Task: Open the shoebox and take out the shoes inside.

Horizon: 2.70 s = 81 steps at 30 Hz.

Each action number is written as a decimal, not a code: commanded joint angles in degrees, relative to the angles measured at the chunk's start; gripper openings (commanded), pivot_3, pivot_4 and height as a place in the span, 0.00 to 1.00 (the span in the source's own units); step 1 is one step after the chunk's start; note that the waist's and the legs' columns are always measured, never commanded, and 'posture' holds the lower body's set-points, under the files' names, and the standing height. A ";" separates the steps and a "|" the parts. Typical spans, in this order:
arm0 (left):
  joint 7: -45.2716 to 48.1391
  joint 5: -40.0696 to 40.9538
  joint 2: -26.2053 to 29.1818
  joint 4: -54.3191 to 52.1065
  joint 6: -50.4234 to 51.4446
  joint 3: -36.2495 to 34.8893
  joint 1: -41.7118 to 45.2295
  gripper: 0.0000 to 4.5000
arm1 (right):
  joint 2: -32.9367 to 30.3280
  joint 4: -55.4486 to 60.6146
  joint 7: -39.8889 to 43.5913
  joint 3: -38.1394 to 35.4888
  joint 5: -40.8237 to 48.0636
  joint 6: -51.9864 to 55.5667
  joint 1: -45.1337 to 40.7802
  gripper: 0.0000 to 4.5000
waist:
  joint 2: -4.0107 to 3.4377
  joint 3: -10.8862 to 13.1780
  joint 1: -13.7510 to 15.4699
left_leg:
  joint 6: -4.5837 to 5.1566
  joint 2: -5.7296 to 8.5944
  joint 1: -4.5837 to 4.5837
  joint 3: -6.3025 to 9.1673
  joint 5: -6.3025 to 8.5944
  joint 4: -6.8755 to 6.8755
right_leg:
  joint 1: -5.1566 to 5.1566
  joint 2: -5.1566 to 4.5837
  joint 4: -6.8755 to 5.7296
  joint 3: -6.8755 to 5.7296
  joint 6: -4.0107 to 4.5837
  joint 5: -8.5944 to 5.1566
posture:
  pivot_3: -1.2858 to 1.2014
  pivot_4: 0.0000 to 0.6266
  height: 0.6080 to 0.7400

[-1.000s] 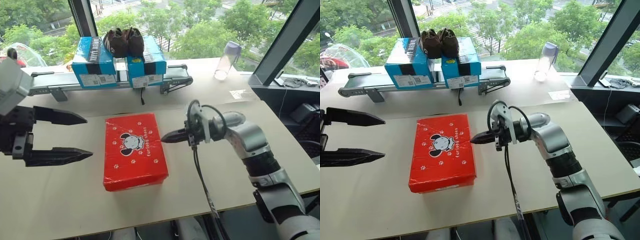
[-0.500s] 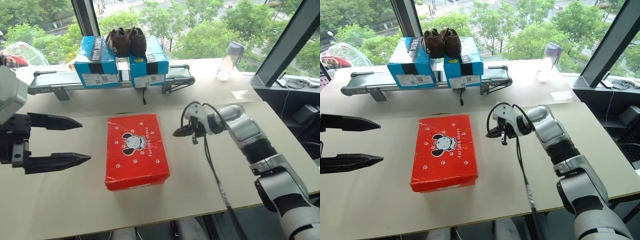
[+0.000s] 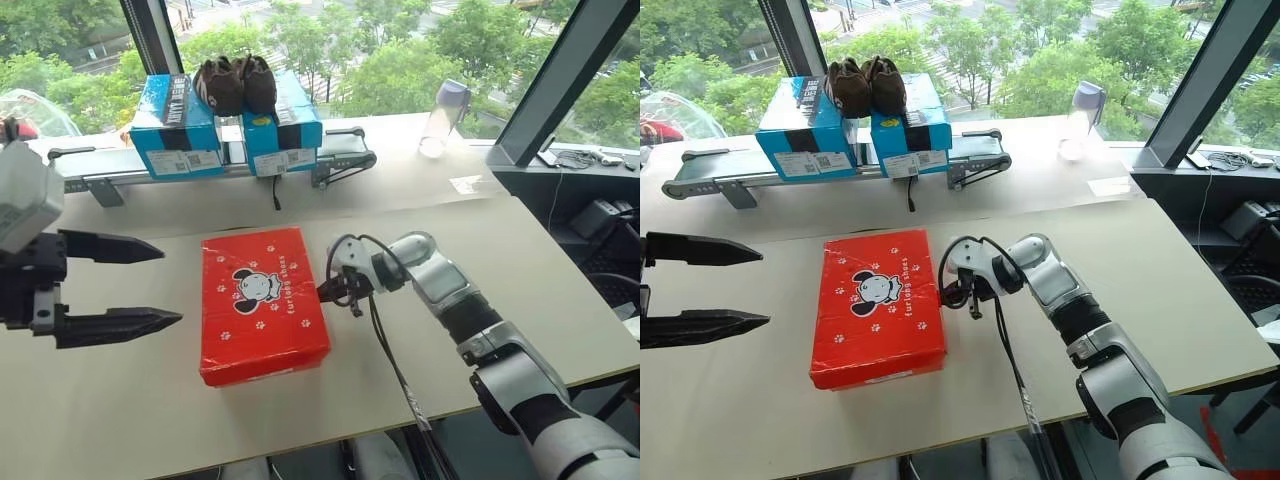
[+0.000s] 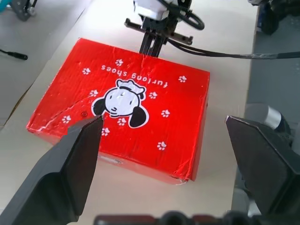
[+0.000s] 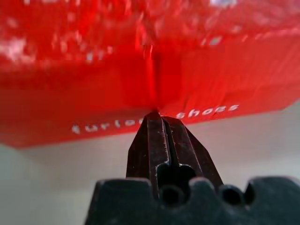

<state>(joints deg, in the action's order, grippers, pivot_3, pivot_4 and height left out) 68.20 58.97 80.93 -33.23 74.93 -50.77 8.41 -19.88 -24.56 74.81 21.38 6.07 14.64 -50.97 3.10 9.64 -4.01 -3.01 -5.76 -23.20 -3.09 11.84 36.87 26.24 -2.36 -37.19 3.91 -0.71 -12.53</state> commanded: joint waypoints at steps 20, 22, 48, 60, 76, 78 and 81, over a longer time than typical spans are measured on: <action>-11.39 21.93 19.68 11.18 17.57 -9.94 21.85 0.99 | 19.93 -6.58 0.08 -9.12 14.30 6.51 -20.82 0.00 | 0.02 0.07 -0.20 | 0.00 -0.01 0.02 0.03 0.00 -0.02 | 0.01 0.02 -0.03 -0.01 -0.33 -0.20 | 0.52 0.24 1.00; -11.54 21.55 20.82 11.93 17.57 -10.27 21.31 0.99 | 22.23 -9.66 -0.43 -9.00 13.45 3.91 -21.93 0.00 | 0.01 0.07 -0.26 | 0.00 -0.01 0.04 0.03 0.00 -0.02 | 0.01 0.02 -0.07 -0.01 -0.32 -0.20 | 0.52 0.24 1.00; -2.07 -0.58 0.21 1.36 9.46 -18.54 -7.26 0.99 | 14.88 10.24 -11.67 -7.48 12.55 18.46 -15.10 0.00 | 0.01 0.17 -0.56 | -0.07 -0.04 -0.03 0.04 -0.03 -0.09 | 0.04 -0.01 -0.19 -0.10 0.07 -0.05 | 0.52 0.24 1.00; -0.13 -14.48 -8.79 12.67 -23.08 9.39 -7.27 1.00 | 6.57 19.40 -26.13 -2.88 7.83 43.55 -13.17 0.54 | 0.35 -0.01 0.02 | -0.15 -0.04 0.11 0.00 -0.08 -0.11 | 0.14 0.01 -0.50 -0.04 0.33 -0.18 | 0.52 0.24 1.00; -3.36 -16.51 -13.86 11.99 -27.67 17.38 -4.99 1.00 | 17.82 -12.10 -31.89 -9.89 10.48 53.45 -28.48 0.99 | 0.36 -0.02 0.03 | -0.13 -0.05 -0.23 0.04 -0.07 -0.10 | 0.37 0.03 -0.43 -0.05 0.25 -0.14 | 0.52 0.24 1.00; -3.95 -16.40 -14.47 10.94 -27.46 16.77 -6.00 1.00 | 17.47 -14.43 -31.54 -9.39 9.98 53.53 -29.18 0.99 | 0.38 -0.02 0.03 | -0.13 -0.05 -0.23 0.04 -0.07 -0.10 | 0.36 0.03 -0.44 -0.05 0.25 -0.14 | 0.52 0.24 1.00; -4.82 -16.30 -15.25 9.98 -27.42 16.10 -7.11 1.00 | 16.98 -15.71 -29.89 -7.59 9.83 55.50 -29.44 0.99 | 0.37 -0.02 0.03 | -0.13 -0.05 -0.24 0.04 -0.07 -0.10 | 0.38 0.03 -0.45 -0.05 0.24 -0.14 | 0.52 0.24 1.00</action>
<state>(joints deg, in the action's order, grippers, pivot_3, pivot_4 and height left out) 64.09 42.74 65.81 -21.55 47.80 -31.96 1.64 -2.04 -39.46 43.84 12.90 16.44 68.80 -78.91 3.47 9.62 -3.98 -3.14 -5.81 -23.44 -3.03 11.77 36.77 26.62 -2.33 -37.64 3.85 -0.47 -12.67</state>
